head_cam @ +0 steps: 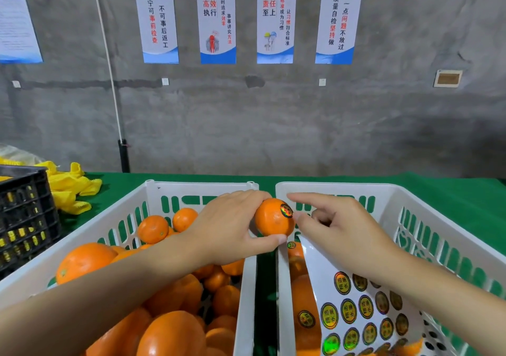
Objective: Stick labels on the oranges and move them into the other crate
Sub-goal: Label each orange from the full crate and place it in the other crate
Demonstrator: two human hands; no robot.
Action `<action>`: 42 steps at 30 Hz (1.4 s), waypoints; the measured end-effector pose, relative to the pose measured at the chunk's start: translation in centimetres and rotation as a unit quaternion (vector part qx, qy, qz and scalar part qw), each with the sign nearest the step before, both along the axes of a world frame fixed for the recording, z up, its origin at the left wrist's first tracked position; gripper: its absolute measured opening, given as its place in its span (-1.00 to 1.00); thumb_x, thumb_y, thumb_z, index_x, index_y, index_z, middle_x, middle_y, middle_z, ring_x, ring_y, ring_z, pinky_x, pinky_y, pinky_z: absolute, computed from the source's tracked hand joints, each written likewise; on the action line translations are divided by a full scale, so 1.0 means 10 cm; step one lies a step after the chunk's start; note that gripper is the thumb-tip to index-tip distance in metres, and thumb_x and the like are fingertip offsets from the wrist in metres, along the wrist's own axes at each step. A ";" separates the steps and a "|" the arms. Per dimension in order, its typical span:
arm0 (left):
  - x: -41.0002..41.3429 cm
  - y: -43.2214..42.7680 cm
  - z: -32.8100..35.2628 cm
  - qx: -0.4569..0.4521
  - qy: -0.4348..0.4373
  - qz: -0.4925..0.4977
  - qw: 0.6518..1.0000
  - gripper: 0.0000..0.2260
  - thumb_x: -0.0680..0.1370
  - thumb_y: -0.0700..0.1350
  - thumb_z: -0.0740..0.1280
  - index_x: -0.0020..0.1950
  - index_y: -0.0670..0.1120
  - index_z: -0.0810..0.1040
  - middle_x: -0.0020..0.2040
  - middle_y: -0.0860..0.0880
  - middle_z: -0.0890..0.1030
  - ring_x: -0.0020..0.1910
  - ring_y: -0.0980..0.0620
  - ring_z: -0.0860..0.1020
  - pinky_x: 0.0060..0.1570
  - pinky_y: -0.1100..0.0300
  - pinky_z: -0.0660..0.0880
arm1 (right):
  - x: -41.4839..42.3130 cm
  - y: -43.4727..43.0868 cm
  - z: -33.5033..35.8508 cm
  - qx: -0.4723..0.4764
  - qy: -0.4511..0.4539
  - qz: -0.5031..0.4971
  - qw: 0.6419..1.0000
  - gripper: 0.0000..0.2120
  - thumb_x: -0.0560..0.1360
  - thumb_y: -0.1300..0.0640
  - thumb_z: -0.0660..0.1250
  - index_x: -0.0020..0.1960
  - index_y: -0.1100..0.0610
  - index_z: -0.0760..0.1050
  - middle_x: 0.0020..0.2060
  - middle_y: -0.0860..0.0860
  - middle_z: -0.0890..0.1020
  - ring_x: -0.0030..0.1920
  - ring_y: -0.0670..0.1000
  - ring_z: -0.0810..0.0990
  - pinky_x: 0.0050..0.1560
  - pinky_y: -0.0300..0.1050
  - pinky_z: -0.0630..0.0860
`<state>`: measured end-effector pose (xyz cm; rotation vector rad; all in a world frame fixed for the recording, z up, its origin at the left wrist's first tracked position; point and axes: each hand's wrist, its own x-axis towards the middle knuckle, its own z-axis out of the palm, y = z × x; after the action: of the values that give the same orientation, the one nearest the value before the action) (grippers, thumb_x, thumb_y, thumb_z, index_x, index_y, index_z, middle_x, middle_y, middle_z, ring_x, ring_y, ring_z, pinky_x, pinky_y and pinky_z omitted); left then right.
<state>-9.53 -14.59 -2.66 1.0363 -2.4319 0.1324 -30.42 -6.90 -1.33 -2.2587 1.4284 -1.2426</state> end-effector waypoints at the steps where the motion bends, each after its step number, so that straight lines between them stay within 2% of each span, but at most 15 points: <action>1: 0.00 0.00 0.00 0.001 -0.003 0.001 1.000 -0.34 0.39 0.54 0.11 0.37 0.21 0.35 0.13 0.25 0.50 0.04 0.24 0.43 0.02 0.30 0.36 | -0.01 0.00 0.00 0.010 0.005 0.003 1.000 -0.69 0.58 0.03 0.26 0.26 -0.29 0.48 -0.59 -0.12 0.38 -0.52 -0.16 0.33 -0.40 -0.29 0.36; 4: 0.01 0.00 0.00 -0.001 -0.001 0.006 1.000 -0.38 0.42 0.51 0.14 0.35 0.20 0.38 0.12 0.23 0.53 0.02 0.24 0.44 -0.03 0.33 0.31 | 0.01 0.05 0.01 0.033 0.016 0.026 0.999 -0.78 0.57 0.01 0.26 0.10 -0.26 0.60 -0.57 -0.10 0.43 -0.51 -0.16 0.36 -0.42 -0.29 0.37; 6: 0.00 0.00 0.01 -0.003 -0.005 0.014 1.000 -0.39 0.42 0.51 0.15 0.35 0.20 0.39 0.14 0.21 0.55 0.03 0.24 0.43 0.00 0.30 0.32 | 0.03 0.05 0.03 0.040 0.011 0.029 0.999 -0.79 0.53 -0.04 0.25 -0.03 -0.19 0.66 -0.52 -0.04 0.51 -0.48 -0.06 0.43 -0.38 -0.20 0.44; 8: -0.03 0.02 0.01 0.000 -0.001 0.013 1.000 -0.40 0.42 0.52 0.14 0.34 0.22 0.38 0.15 0.22 0.55 0.04 0.24 0.43 0.00 0.30 0.33 | 0.01 0.02 0.06 0.035 -0.010 0.023 0.999 -0.79 0.51 -0.05 0.24 -0.07 -0.16 0.67 -0.48 0.05 0.55 -0.47 0.01 0.43 -0.39 -0.13 0.42; 10: -0.07 0.05 0.01 0.017 0.027 0.003 0.999 -0.44 0.42 0.52 0.12 0.29 0.26 0.38 0.10 0.25 0.55 -0.02 0.25 0.44 -0.07 0.38 0.31 | -0.01 0.00 0.07 0.024 -0.043 0.017 0.999 -0.81 0.53 -0.03 0.26 -0.08 -0.20 0.65 -0.47 0.07 0.55 -0.48 -0.05 0.42 -0.40 -0.16 0.40; 12: -0.11 0.09 0.01 0.057 0.067 -0.006 0.996 -0.49 0.41 0.52 0.11 0.26 0.30 0.36 0.04 0.28 0.53 -0.05 0.26 0.48 -0.09 0.41 0.34 | -0.01 -0.01 0.08 0.007 -0.062 0.009 0.998 -0.80 0.52 -0.07 0.25 -0.05 -0.27 0.64 -0.35 0.08 0.66 -0.33 0.06 0.61 -0.22 0.02 0.60; 14: -0.14 0.10 0.00 0.106 0.113 -0.008 0.988 -0.47 0.39 0.53 0.12 0.25 0.30 0.38 0.00 0.27 0.55 -0.03 0.29 0.50 -0.09 0.32 0.44 | -0.01 -0.01 0.09 -0.008 -0.067 0.003 0.998 -0.76 0.45 -0.17 0.18 -0.02 -0.32 0.60 -0.29 0.11 0.68 -0.21 0.16 0.63 -0.10 0.19 0.60; 17: -0.14 0.11 0.01 0.161 0.160 -0.013 0.974 -0.42 0.37 0.52 0.13 0.27 0.25 0.45 -0.01 0.22 0.59 -0.02 0.24 0.55 -0.01 0.21 0.53 | -0.01 -0.02 0.08 -0.007 -0.064 -0.002 0.998 -0.78 0.49 -0.13 0.19 -0.01 -0.32 0.60 -0.33 0.10 0.66 -0.26 0.18 0.60 -0.14 0.22 0.59; 21: -0.14 0.15 0.02 0.211 0.167 -0.031 0.963 -0.44 0.39 0.51 0.18 0.25 0.23 0.50 -0.01 0.20 0.61 -0.02 0.26 0.55 0.05 0.16 0.54 | -0.03 -0.02 0.10 -0.013 -0.068 -0.023 0.997 -0.78 0.52 -0.01 0.23 -0.07 -0.22 0.64 -0.31 0.13 0.67 -0.22 0.21 0.62 -0.11 0.23 0.59; 25: -0.19 0.22 0.03 0.273 0.183 -0.070 0.942 -0.47 0.43 0.43 0.29 0.30 0.20 0.50 0.11 0.18 0.63 0.13 0.20 0.57 0.22 0.05 0.54 | -0.06 -0.04 0.14 -0.016 -0.108 -0.060 0.992 -0.80 0.50 0.02 0.23 -0.09 -0.18 0.64 -0.34 0.15 0.65 -0.23 0.18 0.60 -0.07 0.17 0.58; 29: -0.22 0.31 0.07 0.294 0.149 -0.118 0.937 -0.52 0.45 0.27 0.42 0.33 0.22 0.49 0.13 0.20 0.61 0.17 0.21 0.55 0.24 0.07 0.54 | -0.10 -0.06 0.18 -0.004 -0.134 -0.063 0.989 -0.77 0.52 0.10 0.27 -0.11 -0.16 0.65 -0.18 0.20 0.69 -0.07 0.22 0.63 0.07 0.18 0.56; 32: -0.24 0.34 0.07 0.278 0.059 -0.129 0.950 -0.60 0.48 0.13 0.48 0.30 0.22 0.52 0.11 0.20 0.59 0.16 0.25 0.49 0.19 0.16 0.50 | -0.09 -0.08 0.16 0.022 -0.135 -0.051 0.989 -0.76 0.51 0.06 0.26 -0.12 -0.20 0.67 -0.11 0.22 0.68 0.00 0.28 0.61 0.10 0.23 0.55; 35: -0.25 0.37 0.12 0.277 -0.029 -0.136 0.951 -0.60 0.51 0.15 0.45 0.33 0.19 0.51 0.06 0.29 0.54 0.11 0.33 0.44 0.10 0.31 0.40 | -0.07 -0.13 0.10 0.044 -0.120 -0.046 0.991 -0.72 0.51 0.09 0.27 -0.12 -0.26 0.65 -0.11 0.21 0.69 0.02 0.34 0.59 0.10 0.29 0.53; 39: -0.26 0.39 0.16 0.213 -0.090 -0.139 0.963 -0.68 0.56 0.20 0.34 0.29 0.19 0.53 -0.02 0.23 0.53 0.08 0.18 0.41 0.13 0.12 0.46 | -0.08 -0.17 0.00 0.074 -0.097 -0.046 0.991 -0.69 0.52 0.11 0.28 -0.14 -0.30 0.64 -0.14 0.04 0.72 0.01 0.23 0.64 0.13 0.19 0.56; 42: -0.24 0.38 0.12 0.171 -0.061 -0.134 0.974 -0.76 0.62 0.13 0.25 0.26 0.15 0.56 -0.02 0.28 0.51 0.11 0.23 0.43 0.19 0.14 0.43 | -0.09 -0.18 -0.01 0.073 -0.098 -0.058 0.991 -0.69 0.51 0.08 0.28 -0.14 -0.34 0.63 -0.17 -0.03 0.72 -0.03 0.18 0.66 0.10 0.10 0.57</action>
<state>-11.97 -10.80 -1.43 0.8423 -2.7440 -0.3339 -31.34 -8.74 -1.44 -1.9267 1.5389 -1.3066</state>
